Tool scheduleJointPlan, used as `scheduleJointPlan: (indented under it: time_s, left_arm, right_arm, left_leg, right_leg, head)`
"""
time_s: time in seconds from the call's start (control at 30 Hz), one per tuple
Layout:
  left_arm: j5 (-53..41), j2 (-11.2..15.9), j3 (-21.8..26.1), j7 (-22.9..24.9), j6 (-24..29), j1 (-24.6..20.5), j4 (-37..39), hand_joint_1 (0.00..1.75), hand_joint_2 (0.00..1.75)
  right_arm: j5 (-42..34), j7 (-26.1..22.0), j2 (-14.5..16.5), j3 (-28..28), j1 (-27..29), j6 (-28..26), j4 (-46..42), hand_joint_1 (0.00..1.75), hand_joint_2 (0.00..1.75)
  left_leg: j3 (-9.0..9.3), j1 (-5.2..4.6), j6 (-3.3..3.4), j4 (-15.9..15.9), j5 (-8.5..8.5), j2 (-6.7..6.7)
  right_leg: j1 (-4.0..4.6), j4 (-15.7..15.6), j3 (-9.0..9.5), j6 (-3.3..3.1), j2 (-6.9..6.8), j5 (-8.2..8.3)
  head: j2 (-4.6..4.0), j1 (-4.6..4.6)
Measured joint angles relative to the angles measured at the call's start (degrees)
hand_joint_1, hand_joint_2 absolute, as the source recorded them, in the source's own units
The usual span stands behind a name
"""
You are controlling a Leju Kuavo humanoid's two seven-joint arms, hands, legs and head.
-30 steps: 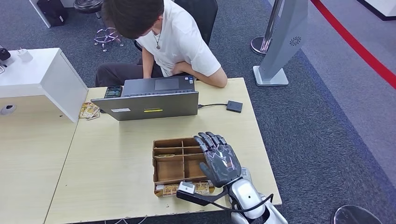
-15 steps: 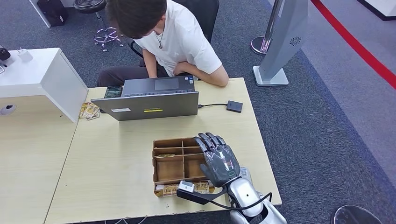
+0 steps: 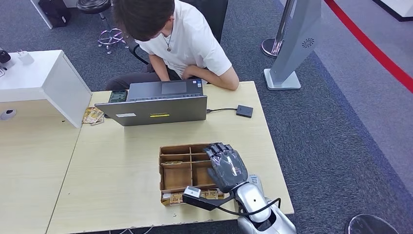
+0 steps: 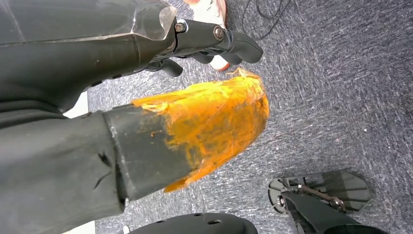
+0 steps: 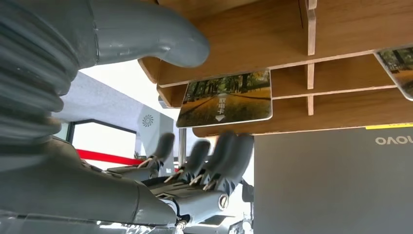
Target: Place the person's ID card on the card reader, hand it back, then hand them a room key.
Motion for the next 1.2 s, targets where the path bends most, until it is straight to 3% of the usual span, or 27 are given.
scheduleJointPlan:
  time_s: [0.43, 0.6, 0.73, 1.2]
  left_arm:
    - [-0.09, 0.0, -0.04, 0.02, -0.09, 0.0, 0.0, 0.0, 0.0]
    - [-0.09, 0.0, -0.04, 0.04, -0.09, 0.0, 0.0, 0.0, 0.0]
    - [-0.15, 0.0, -0.09, 0.29, -0.1, 0.0, 0.0, 0.0, 0.0]
    - [0.26, 0.0, -0.22, 0.52, -0.13, 0.01, 0.0, 0.0, 0.0]
  right_arm:
    - [-0.15, 0.2, 0.3, 0.31, -0.54, -0.07, 0.61, 0.93, 1.75]
    - [-0.15, 0.22, 0.31, 0.34, -0.63, -0.07, 0.61, 1.47, 1.75]
    - [-0.15, 0.3, 0.36, 0.36, -0.68, -0.09, 0.61, 1.69, 1.75]
    - [0.25, 0.18, 0.44, 0.72, -0.04, -2.18, -3.2, 1.75, 1.75]
  left_leg:
    - [0.0, 0.0, 0.0, 0.0, 0.0, 0.0]
    - [0.0, 0.0, 0.0, 0.0, 0.0, 0.0]
    - [0.0, 0.0, 0.0, 0.0, 0.0, 0.0]
    - [0.0, 0.0, 0.0, 0.0, 0.0, 0.0]
  right_leg:
    - [0.0, 0.0, 0.0, 0.0, 0.0, 0.0]
    - [0.0, 0.0, 0.0, 0.0, 0.0, 0.0]
    - [0.0, 0.0, 0.0, 0.0, 0.0, 0.0]
    - [0.0, 0.0, -0.02, 0.0, 0.01, 0.0]
  head:
    - [0.0, 0.0]
    - [0.0, 0.0]
    - [0.0, 0.0]
    - [0.0, 0.0]
